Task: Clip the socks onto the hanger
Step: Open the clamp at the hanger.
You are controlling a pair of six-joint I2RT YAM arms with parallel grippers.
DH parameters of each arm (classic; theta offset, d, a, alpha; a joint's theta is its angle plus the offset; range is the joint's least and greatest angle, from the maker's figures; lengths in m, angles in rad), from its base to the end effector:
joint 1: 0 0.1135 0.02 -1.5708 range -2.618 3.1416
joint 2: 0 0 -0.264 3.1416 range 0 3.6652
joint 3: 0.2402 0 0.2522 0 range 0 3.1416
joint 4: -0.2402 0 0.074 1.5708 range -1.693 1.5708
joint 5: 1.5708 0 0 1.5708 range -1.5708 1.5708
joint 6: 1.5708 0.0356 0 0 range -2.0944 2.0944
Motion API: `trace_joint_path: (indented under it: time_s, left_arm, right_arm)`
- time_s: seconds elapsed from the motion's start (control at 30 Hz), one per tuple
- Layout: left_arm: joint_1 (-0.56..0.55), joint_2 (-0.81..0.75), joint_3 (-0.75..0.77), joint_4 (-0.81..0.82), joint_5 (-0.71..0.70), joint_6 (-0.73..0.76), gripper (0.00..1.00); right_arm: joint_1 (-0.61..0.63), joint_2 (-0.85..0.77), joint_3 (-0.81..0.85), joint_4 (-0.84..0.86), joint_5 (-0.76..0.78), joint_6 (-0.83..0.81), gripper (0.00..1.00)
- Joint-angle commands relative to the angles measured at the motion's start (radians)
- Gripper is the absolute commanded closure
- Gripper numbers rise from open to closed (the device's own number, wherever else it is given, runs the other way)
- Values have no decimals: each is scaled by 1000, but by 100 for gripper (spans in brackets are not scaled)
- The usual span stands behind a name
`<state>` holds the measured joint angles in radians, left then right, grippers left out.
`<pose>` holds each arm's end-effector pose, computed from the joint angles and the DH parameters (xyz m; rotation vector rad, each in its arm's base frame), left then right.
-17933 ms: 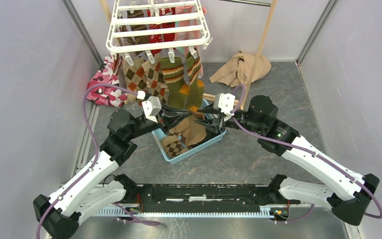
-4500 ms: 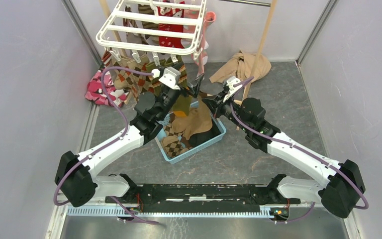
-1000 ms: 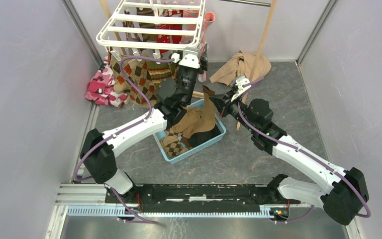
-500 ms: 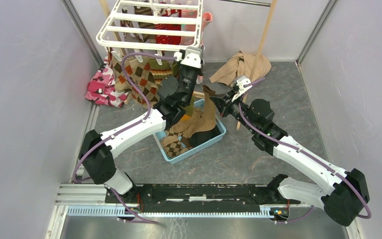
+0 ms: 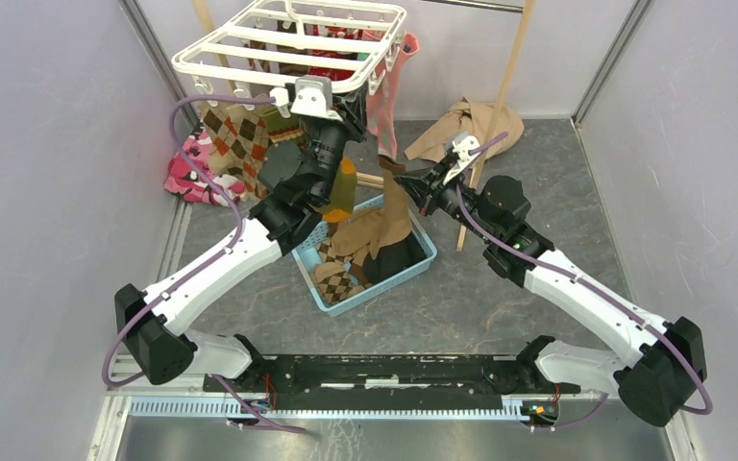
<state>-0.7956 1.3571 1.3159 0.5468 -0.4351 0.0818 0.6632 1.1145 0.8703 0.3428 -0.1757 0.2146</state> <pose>0.2236 -0.2068 0.4728 0.0898 1.1213 -0.4062 0.2045 0.1677 0.3602 -0.4833 1.4524 0.8361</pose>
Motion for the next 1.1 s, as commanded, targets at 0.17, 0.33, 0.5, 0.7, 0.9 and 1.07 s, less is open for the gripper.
trace_joint_path:
  time_s: [0.17, 0.33, 0.5, 0.7, 0.9, 1.07]
  left_arm:
    - [91, -67, 22, -114, 105, -317, 76]
    - [152, -93, 16, -138, 165, -420, 77]
    - [201, -116, 0, -138, 224, -529, 77]
    - [240, -138, -27, -114, 278, -606, 78]
    - [265, -151, -50, -100, 308, -642, 78]
    - [278, -163, -62, -93, 324, -659, 78]
  right_arm:
    - [-6, 111, 170, 145, -178, 21, 100]
    - [-6, 194, 248, 197, -261, 110, 100]
    - [-7, 264, 312, 263, -312, 213, 100]
    - [-7, 317, 354, 348, -365, 313, 100]
    - [-6, 365, 411, 435, -413, 410, 100]
    - [-7, 421, 444, 524, -439, 517, 100]
